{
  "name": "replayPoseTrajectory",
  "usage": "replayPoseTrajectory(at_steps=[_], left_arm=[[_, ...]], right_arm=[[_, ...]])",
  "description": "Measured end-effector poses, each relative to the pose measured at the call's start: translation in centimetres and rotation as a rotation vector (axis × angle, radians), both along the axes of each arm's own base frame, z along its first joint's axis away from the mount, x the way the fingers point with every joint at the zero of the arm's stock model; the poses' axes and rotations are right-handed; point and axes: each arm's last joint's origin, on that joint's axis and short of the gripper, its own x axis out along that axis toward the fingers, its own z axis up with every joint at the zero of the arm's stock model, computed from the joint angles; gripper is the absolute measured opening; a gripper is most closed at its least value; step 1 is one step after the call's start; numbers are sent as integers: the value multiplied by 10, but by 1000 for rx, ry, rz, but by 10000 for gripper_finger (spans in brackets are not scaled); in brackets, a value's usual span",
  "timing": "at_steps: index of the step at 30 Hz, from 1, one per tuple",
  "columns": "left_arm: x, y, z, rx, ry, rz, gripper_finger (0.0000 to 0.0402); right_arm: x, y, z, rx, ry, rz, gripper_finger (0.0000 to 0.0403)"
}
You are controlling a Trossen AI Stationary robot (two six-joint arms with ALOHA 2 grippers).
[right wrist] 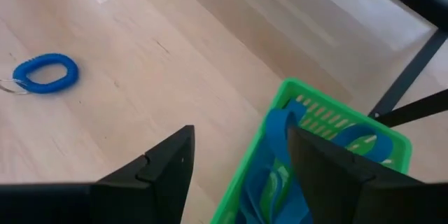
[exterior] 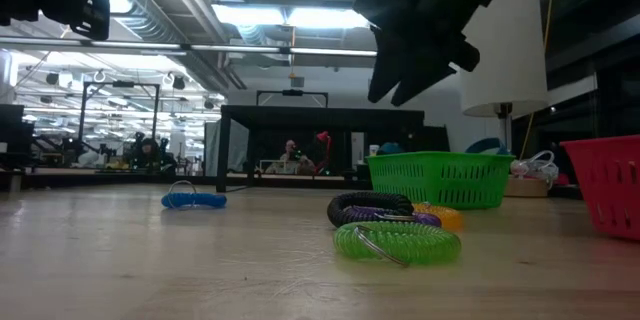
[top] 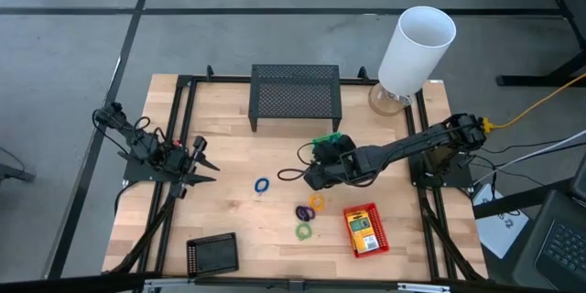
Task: Pick & Place Office Desk Supplies
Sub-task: Put the blue spring keychain into the black basket
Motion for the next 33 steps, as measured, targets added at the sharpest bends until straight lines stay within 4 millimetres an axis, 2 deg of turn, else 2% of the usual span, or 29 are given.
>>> replayPoseTrajectory(at_steps=[33], left_arm=[[0,0,0,16,-4,2,129]], right_arm=[[3,4,2,-30,-27,41,229]])
